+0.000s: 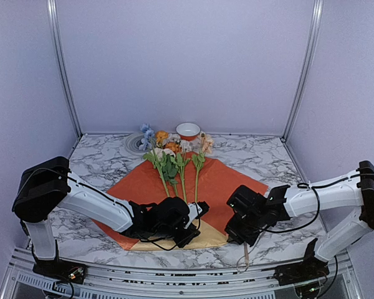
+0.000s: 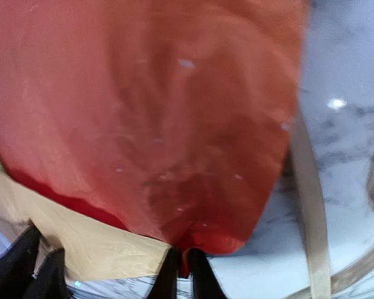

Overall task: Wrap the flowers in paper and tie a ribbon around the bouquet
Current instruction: Pick up the one-fourth-folded wrapping paper from the center of the board, then fold the one-fourth-folded wrapping paper at the center of the board.

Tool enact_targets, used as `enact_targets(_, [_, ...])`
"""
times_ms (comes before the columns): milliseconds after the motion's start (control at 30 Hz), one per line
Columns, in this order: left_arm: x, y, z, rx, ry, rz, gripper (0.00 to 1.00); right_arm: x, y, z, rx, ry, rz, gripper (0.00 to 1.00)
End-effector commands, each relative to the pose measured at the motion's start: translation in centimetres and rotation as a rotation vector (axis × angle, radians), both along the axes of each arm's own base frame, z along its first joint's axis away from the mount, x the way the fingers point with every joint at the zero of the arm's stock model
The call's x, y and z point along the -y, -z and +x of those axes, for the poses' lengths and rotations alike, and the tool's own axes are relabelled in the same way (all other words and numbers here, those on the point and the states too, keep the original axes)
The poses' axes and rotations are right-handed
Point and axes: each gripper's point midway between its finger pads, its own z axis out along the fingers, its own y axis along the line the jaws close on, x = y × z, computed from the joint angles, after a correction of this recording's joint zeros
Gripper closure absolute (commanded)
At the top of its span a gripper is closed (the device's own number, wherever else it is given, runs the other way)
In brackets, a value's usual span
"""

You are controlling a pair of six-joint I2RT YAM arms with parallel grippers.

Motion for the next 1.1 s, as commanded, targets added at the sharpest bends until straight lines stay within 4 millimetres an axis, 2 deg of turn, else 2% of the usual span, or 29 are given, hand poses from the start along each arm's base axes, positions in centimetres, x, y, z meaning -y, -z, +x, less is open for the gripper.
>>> enact_targets(0, [-3.7,3.9,-0.5,-0.06,-0.025,0.158,0.75,0.7,0.5,-0.3,-0.01,-0.015,-0.03,1.0])
enact_targets(167, [-3.4,3.8,0.6,-0.035,-0.061,0.176,0.75,0.4,-0.9,1.1,0.069,-0.071,-0.068,1.0])
enact_targets(300, [-3.5,4.6,1.2,-0.056,-0.093,0.192,0.75,-0.3,-2.2,1.5,0.123,-0.138,-0.122,1.0])
enact_targets(467, [-3.9,6.0,0.9,-0.098,-0.115,0.221,0.76,-1.6,-5.3,2.5,0.255,-0.222,-0.198,1.0])
enact_targets(567, [-3.9,6.3,0.9,-0.116,-0.137,0.216,0.76,-3.6,-7.7,3.4,0.366,-0.288,-0.185,1.0])
enact_targets(733, [-4.4,7.1,0.9,-0.153,-0.178,0.203,0.76,-6.3,-10.3,3.8,0.503,-0.395,-0.145,1.0])
enact_targets(867, [-3.9,6.8,1.0,-0.179,-0.194,0.124,0.77,-9.0,-10.9,4.0,0.597,-0.514,-0.052,1.0])
enact_targets(1067, [-2.8,5.0,1.2,-0.183,-0.174,0.024,0.77,-11.1,-10.4,4.4,0.718,-0.721,-0.05,1.0])
